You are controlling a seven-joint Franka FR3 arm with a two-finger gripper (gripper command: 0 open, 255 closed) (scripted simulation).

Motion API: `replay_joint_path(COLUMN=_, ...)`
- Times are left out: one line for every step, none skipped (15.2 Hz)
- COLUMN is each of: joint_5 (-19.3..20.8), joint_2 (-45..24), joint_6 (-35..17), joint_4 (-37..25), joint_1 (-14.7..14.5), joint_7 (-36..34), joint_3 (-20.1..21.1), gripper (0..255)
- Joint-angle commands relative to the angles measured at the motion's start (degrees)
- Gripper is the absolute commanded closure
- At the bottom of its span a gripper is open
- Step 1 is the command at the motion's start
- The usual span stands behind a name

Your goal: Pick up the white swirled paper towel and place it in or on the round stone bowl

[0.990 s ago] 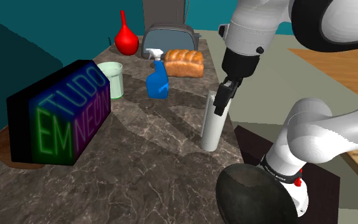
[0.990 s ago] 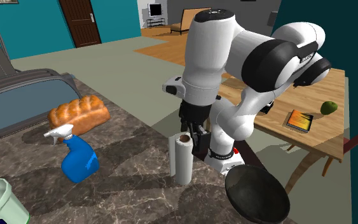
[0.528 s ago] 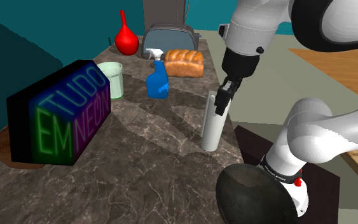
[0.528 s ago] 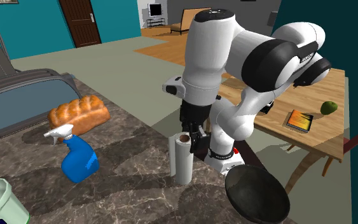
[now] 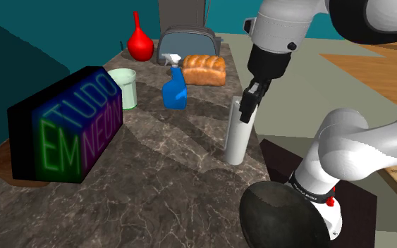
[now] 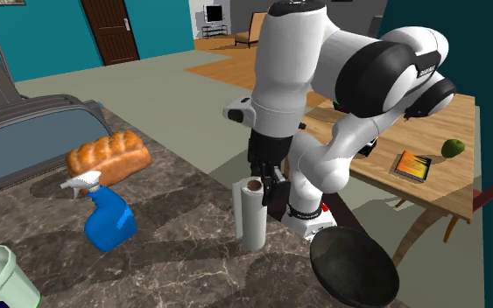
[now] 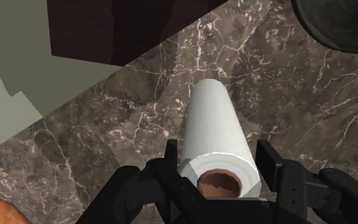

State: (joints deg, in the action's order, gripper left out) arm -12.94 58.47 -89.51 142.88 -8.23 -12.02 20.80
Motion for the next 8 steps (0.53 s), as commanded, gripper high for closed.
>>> replay_joint_path(joint_5=0.4, joint_2=-0.6, joint_6=1.3, joint_4=-1.9, joint_1=0.3, joint_7=0.0, joint_3=-0.4, gripper=255)
replay_joint_path(joint_5=0.6, joint_2=-0.9, joint_6=1.9, joint_4=-2.8, joint_1=0.4, joint_7=0.0, joint_3=-0.5, gripper=255)
replay_joint_path(joint_5=0.8, joint_2=-1.1, joint_6=2.5, joint_4=-3.7, joint_1=0.5, joint_7=0.0, joint_3=-0.7, gripper=255)
replay_joint_path(joint_5=0.9, joint_2=-1.4, joint_6=3.2, joint_4=-4.6, joint_1=0.6, joint_7=0.0, joint_3=-0.8, gripper=255)
replay_joint_path(joint_5=1.1, joint_2=-1.7, joint_6=3.8, joint_4=-5.5, joint_1=0.7, joint_7=0.0, joint_3=-1.0, gripper=255)
replay_joint_path(joint_5=1.3, joint_2=-2.1, joint_6=4.4, joint_4=-6.4, joint_1=0.8, joint_7=0.0, joint_3=-1.1, gripper=255)
replay_joint_path(joint_5=1.4, joint_2=-2.4, joint_6=5.0, joint_4=-7.4, joint_1=0.9, joint_7=0.0, joint_3=-1.3, gripper=255)
replay_joint_path(joint_5=1.6, joint_2=-2.7, joint_6=5.6, joint_4=-8.3, joint_1=1.0, joint_7=0.0, joint_3=-1.4, gripper=255)
